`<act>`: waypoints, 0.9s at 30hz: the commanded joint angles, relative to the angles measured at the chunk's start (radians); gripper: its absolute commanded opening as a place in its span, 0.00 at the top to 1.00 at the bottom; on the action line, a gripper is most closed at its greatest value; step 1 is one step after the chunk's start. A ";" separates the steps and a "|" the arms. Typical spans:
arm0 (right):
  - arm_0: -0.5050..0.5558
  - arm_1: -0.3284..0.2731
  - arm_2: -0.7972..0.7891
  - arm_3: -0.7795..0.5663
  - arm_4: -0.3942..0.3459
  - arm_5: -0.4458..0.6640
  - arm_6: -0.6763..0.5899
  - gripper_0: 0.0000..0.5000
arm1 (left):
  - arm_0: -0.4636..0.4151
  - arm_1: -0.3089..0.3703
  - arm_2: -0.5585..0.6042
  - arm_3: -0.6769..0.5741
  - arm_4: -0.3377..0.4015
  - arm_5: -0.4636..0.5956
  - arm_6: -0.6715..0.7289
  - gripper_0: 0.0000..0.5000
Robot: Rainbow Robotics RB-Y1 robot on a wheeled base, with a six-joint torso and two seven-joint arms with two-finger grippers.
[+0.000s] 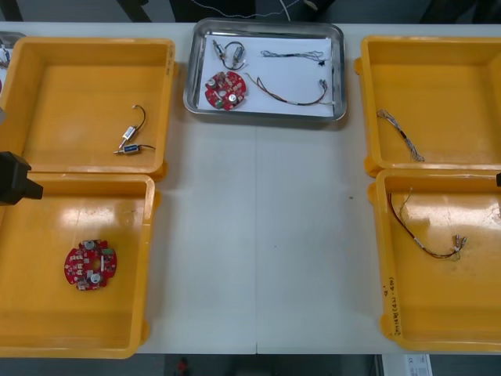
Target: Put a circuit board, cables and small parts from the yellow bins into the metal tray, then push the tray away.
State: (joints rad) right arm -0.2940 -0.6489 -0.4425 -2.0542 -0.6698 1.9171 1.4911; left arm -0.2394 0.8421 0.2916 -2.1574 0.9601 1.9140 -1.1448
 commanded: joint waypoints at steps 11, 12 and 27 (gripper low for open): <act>-0.007 -0.041 -0.015 -0.027 0.010 0.003 -0.034 0.00 | 0.015 0.046 0.031 -0.006 0.008 0.006 -0.087 0.00; -0.007 -0.041 -0.015 -0.027 0.010 0.003 -0.034 0.00 | 0.015 0.046 0.031 -0.006 0.008 0.006 -0.087 0.00; -0.007 -0.041 -0.015 -0.027 0.010 0.003 -0.034 0.00 | 0.015 0.046 0.031 -0.006 0.008 0.006 -0.087 0.00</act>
State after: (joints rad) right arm -0.2940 -0.6489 -0.4425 -2.0543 -0.6695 1.9171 1.4911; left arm -0.2394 0.8421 0.2916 -2.1574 0.9601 1.9140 -1.1448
